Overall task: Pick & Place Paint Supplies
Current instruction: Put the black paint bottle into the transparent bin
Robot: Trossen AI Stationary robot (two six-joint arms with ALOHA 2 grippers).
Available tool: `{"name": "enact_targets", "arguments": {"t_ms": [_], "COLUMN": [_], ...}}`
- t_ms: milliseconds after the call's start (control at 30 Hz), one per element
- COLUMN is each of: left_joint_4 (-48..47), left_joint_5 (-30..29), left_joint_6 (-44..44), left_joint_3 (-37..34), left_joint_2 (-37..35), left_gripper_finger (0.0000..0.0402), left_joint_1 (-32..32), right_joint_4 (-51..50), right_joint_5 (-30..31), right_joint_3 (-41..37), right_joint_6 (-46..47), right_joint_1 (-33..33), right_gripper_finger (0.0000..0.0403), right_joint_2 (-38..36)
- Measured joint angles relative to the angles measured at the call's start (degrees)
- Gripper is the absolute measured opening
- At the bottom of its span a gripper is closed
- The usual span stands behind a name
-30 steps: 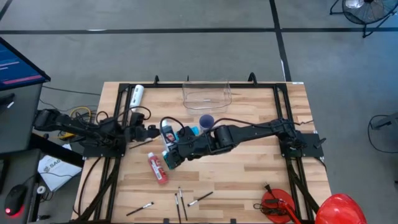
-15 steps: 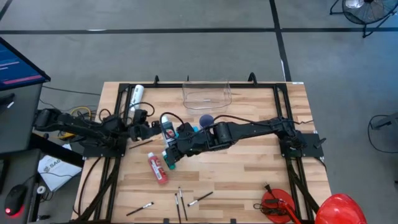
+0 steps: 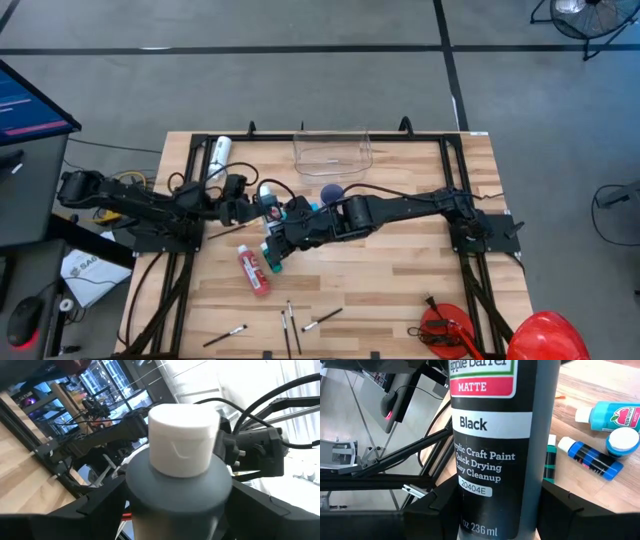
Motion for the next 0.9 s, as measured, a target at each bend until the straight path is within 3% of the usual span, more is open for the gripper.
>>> {"name": "enact_targets", "arguments": {"t_ms": [200, 600, 900], "left_joint_4": [-0.03, 0.00, -0.06], "left_joint_5": [0.07, 0.02, 1.11], "left_joint_6": [-0.03, -1.37, -3.13], "left_joint_3": [0.13, 0.13, 0.13], "left_joint_2": [0.35, -0.13, -0.44], "left_gripper_finger": [0.0283, 0.0191, 0.0185], "left_joint_1": [-0.01, 0.80, 0.79], "right_joint_4": [-0.13, -0.27, 0.31], "right_joint_5": [0.00, 0.05, 0.07], "right_joint_3": [0.00, 0.00, 0.05], "right_joint_6": [-0.66, -0.63, -0.65], "right_joint_1": [0.00, 0.00, 0.04], "right_gripper_finger": [0.0186, 0.0188, 0.0222], "right_joint_2": [0.00, 0.00, 0.00]}}
